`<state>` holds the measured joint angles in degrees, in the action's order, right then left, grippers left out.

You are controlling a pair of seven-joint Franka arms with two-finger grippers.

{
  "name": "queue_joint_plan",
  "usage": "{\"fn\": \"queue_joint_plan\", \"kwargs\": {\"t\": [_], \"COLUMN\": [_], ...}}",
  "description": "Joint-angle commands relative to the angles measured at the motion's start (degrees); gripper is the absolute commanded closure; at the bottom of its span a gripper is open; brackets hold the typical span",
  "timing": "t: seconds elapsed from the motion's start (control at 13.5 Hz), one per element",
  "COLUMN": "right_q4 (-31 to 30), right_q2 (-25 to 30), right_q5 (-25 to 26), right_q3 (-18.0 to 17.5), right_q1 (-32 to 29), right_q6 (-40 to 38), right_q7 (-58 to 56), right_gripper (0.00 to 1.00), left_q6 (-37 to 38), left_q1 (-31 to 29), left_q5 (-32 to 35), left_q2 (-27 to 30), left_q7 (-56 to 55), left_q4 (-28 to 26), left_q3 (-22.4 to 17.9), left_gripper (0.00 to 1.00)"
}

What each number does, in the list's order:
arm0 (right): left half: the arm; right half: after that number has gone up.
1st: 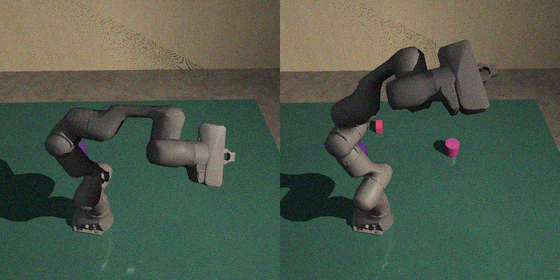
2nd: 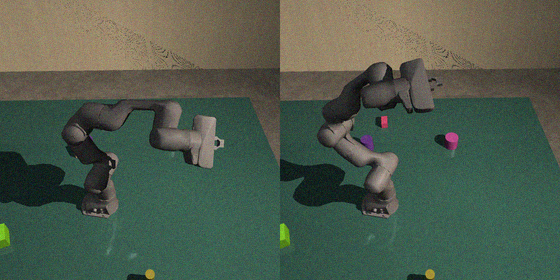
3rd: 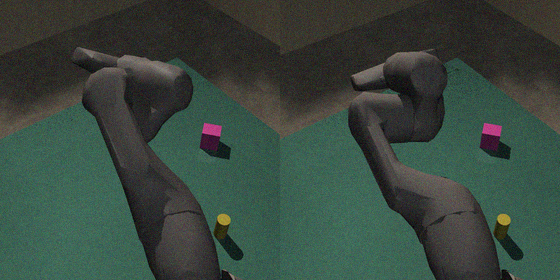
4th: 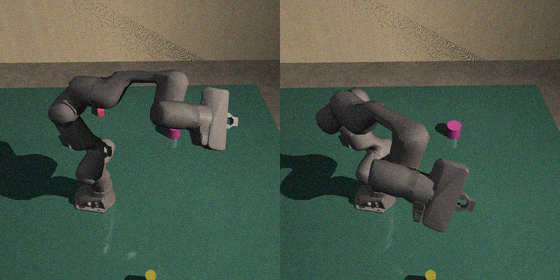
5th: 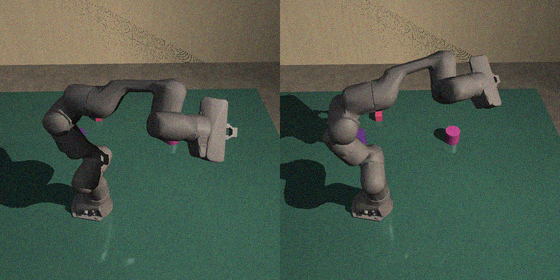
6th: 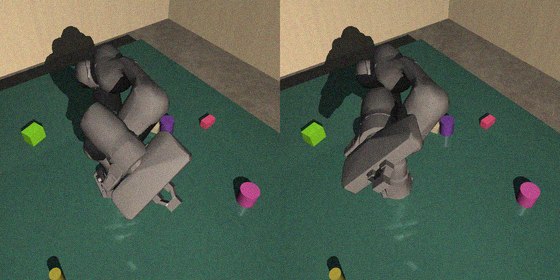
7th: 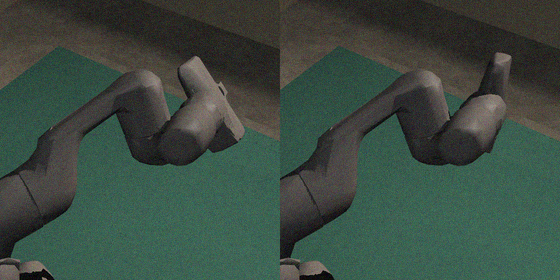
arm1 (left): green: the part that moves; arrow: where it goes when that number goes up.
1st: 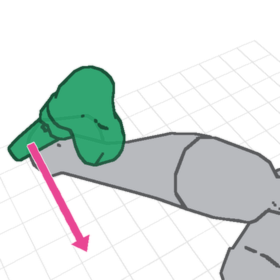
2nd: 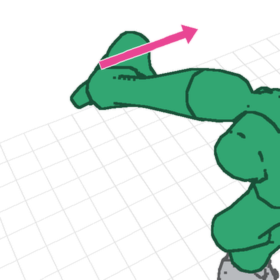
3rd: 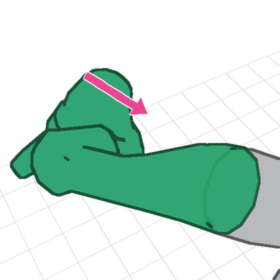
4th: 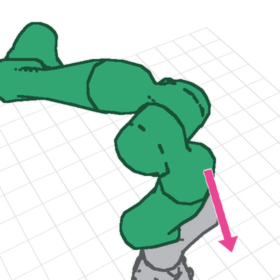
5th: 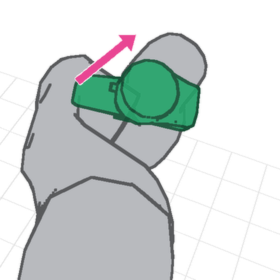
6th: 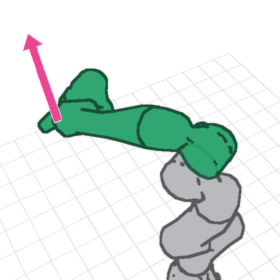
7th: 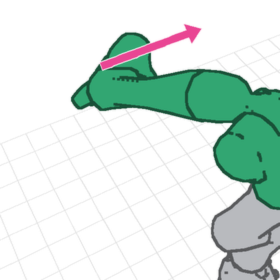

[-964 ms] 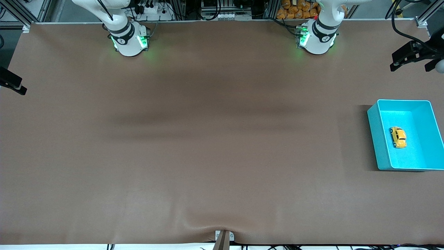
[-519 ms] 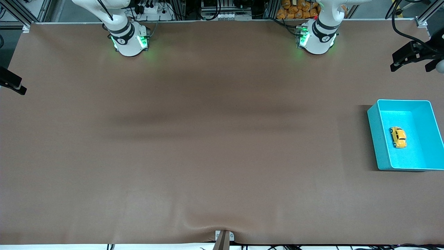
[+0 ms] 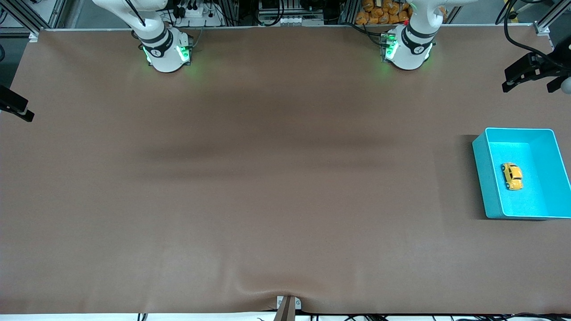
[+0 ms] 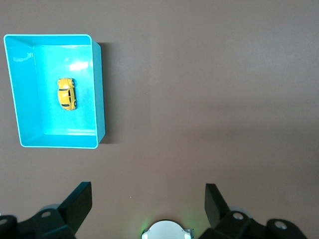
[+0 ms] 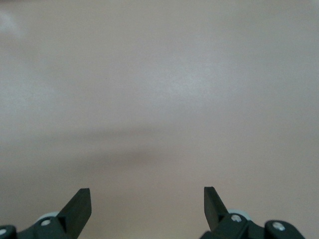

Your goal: Wind and store yellow beetle car

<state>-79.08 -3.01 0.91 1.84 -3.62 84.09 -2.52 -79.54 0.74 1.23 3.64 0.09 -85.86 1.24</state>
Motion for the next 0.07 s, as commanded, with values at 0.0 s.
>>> {"fn": "queue_joint_plan", "kwargs": {"t": [0.0], "right_q4": [-0.2], "right_q2": [1.0], "right_q5": [0.6], "right_q3": [-0.3], "right_q1": [-0.2], "right_q6": [-0.6], "right_q7": [0.9], "right_gripper": [0.00], "left_q6": [-0.2], "left_q1": [0.2], "left_q5": [-0.1], "left_q2": [0.5], "left_q7": [0.4], "left_q4": [0.2], "left_q3": [-0.3], "left_gripper": [0.00]}}
